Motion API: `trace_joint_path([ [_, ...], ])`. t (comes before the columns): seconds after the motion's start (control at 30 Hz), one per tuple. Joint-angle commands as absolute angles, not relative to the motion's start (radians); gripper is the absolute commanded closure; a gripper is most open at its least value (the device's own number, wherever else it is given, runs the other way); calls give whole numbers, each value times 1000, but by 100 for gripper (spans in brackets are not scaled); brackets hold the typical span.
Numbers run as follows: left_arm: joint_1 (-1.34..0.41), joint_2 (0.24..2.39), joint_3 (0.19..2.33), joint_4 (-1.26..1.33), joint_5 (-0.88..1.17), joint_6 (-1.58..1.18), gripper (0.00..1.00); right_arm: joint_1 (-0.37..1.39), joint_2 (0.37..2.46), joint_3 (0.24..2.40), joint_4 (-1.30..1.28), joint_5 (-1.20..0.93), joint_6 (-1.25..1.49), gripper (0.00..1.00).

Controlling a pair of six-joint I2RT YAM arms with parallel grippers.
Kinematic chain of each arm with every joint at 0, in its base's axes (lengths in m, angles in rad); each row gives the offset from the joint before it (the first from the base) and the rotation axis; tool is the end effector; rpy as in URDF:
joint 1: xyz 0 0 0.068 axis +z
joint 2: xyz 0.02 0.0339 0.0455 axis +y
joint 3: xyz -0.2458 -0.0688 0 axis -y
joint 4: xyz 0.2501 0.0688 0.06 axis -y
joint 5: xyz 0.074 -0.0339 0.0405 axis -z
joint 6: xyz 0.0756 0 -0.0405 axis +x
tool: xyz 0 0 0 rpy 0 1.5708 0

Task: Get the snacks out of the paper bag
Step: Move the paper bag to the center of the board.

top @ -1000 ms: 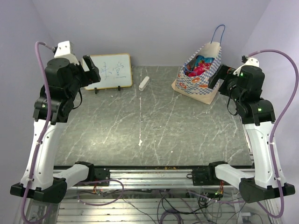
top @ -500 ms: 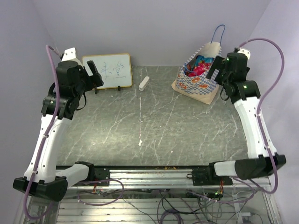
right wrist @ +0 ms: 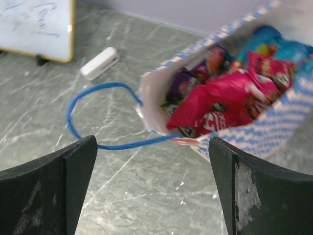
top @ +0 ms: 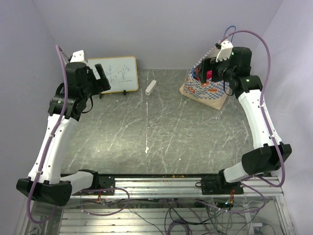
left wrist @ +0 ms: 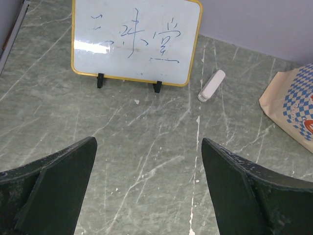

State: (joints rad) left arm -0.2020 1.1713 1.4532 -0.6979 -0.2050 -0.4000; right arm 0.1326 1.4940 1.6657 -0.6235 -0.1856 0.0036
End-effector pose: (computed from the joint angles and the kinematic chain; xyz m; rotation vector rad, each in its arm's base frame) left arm 0.2807 -0.0418 0.4073 -0.3274 1.9551 -0.1877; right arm 0.3656 0.0628 0.3957 -0.2479 2.0098 0.2739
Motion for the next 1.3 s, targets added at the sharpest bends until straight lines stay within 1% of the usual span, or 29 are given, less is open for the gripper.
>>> trace_joint_path([
  [0.0, -191, 1172, 1443, -648, -201, -378, 1, 136, 1490, 1652, -570, -480, -194, 4],
  [0.13, -190, 1176, 1445, -645, -191, -375, 1, 157, 1543, 1698, -580, -510, -256, 4],
  [0.2, -190, 1173, 1445, -641, -185, -380, 1, 166, 1557, 1698, -582, -533, -263, 7],
  [0.27, -190, 1173, 1447, -636, -168, -388, 1, 200, 1566, 1690, -596, -475, -273, 16],
  [0.33, -190, 1177, 1452, -636, -147, -392, 1, 240, 1568, 1673, -601, -382, -292, 27],
  [0.4, -190, 1178, 1454, -638, -138, -398, 1, 281, 1571, 1671, -600, -268, -295, 42],
  [0.47, -190, 1178, 1458, -648, -145, -403, 4, 330, 1583, 1683, -616, -177, -306, 61],
  [0.53, -190, 1175, 1464, -663, -162, -411, 6, 386, 1592, 1697, -633, -96, -311, 77],
  [0.6, -190, 1167, 1466, -675, -173, -422, 7, 436, 1601, 1706, -651, -33, -295, 86],
  [0.7, -190, 1159, 1471, -688, -162, -441, 5, 502, 1616, 1734, -693, 37, -235, 95],
  [0.83, -190, 1158, 1477, -714, -132, -470, 1, 591, 1627, 1765, -729, 54, -113, 100],
  [0.9, -190, 1155, 1478, -728, -119, -486, 0, 632, 1629, 1777, -747, 57, -54, 100],
  [1.1, -190, 1123, 1464, -758, -74, -529, 0, 761, 1601, 1758, -689, 72, 137, 100],
  [1.27, -190, 1082, 1464, -812, -45, -573, 1, 868, 1636, 1791, -609, 73, 264, 100],
])
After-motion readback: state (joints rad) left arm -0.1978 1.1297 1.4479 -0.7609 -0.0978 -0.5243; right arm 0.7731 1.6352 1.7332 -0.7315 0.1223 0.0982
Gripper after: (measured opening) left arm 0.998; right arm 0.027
